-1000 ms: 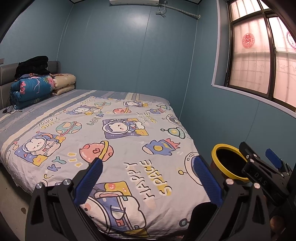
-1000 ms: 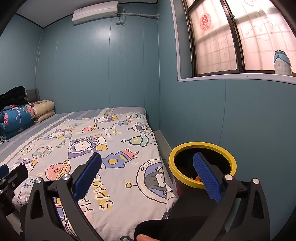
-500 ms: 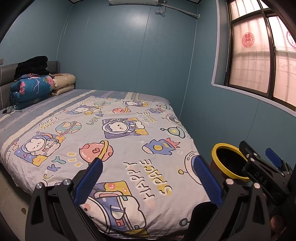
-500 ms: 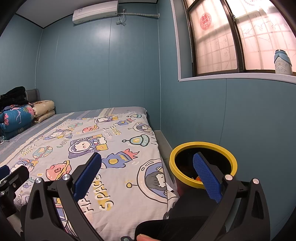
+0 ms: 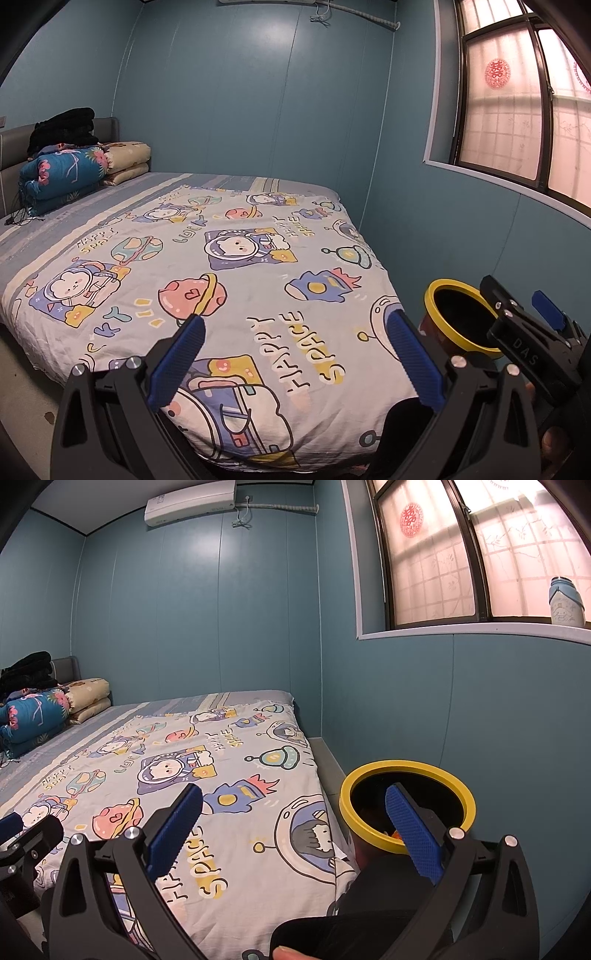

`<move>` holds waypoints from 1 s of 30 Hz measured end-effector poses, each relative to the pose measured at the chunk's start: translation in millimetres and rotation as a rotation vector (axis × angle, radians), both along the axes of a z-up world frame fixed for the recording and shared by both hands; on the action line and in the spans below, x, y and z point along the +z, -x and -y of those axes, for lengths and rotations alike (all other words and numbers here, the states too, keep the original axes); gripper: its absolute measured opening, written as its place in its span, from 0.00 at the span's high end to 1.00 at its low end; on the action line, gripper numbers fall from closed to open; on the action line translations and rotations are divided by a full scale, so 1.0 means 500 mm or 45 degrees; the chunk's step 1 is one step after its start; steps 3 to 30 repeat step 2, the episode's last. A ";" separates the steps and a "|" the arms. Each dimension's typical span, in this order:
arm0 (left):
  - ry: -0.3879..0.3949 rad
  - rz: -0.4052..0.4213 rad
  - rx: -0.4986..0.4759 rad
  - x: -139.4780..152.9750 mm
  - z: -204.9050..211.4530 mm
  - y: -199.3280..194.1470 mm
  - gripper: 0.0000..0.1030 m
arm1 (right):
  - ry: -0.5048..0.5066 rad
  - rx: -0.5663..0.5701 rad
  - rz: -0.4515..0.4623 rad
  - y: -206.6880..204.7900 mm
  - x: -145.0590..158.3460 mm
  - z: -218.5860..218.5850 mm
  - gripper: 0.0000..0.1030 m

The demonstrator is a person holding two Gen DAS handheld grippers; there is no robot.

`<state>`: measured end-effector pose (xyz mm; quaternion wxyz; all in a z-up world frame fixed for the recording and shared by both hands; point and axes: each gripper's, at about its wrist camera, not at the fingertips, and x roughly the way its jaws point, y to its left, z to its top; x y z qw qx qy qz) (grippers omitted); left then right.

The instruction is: Collect trash

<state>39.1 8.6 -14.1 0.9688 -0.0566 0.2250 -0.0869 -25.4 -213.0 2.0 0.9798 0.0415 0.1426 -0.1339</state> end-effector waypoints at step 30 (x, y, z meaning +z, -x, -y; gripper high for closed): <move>-0.005 0.002 -0.003 0.001 0.002 0.001 0.08 | 0.000 0.000 0.001 0.000 0.000 0.000 0.08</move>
